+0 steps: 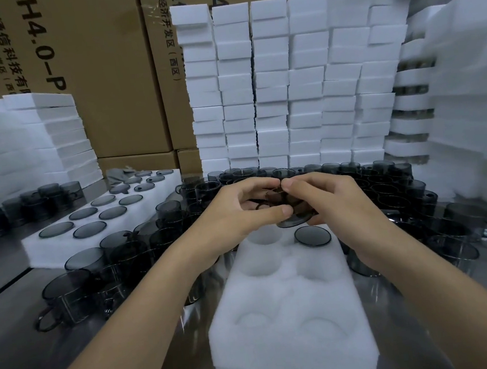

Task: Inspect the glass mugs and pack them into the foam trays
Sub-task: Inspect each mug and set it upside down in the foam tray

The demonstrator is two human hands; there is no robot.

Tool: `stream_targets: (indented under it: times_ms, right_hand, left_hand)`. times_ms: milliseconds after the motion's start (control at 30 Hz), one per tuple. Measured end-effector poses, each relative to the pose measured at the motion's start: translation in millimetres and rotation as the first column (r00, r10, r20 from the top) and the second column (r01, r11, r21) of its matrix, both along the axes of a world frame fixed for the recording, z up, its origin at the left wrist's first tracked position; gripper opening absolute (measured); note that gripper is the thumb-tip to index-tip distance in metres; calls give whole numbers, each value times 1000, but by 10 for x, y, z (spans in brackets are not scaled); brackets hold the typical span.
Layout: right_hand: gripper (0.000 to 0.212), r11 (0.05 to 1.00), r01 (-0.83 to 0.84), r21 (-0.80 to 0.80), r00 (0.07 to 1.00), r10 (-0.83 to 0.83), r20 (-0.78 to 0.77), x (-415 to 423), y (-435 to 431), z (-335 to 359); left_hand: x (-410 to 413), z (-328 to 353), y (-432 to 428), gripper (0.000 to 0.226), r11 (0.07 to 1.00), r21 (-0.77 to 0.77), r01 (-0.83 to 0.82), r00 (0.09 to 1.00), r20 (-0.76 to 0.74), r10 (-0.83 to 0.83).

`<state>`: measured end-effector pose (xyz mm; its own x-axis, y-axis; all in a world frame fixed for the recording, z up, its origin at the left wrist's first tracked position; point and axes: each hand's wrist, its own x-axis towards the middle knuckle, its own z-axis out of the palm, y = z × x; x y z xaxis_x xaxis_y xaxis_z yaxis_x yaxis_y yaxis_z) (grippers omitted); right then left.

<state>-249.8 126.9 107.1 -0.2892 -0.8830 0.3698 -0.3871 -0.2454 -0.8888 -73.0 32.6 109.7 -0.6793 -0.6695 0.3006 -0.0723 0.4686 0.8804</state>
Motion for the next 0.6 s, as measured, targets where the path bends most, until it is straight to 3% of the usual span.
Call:
stream_targets:
  times_ms: [100, 233, 367, 600]
  right_hand:
    - [26, 994, -74, 82, 994, 80, -70, -50, 44, 48]
    - [54, 968, -115, 222, 966, 162, -203, -201, 135, 149]
    - [39, 928, -181, 327, 926, 273, -262, -276, 228, 230]
    - [39, 884, -228, 408, 859, 380, -343, -300, 364, 341]
  left_hand:
    - [3, -7, -13, 53, 1000, 1, -16, 999, 36, 16]
    - [-8, -35, -49, 61, 1000, 16, 23, 996, 82, -24]
    - [17, -47, -100, 59, 987, 45, 156, 980, 117, -160]
    - [18, -72, -194, 45, 1000, 13, -18, 997, 77, 17]
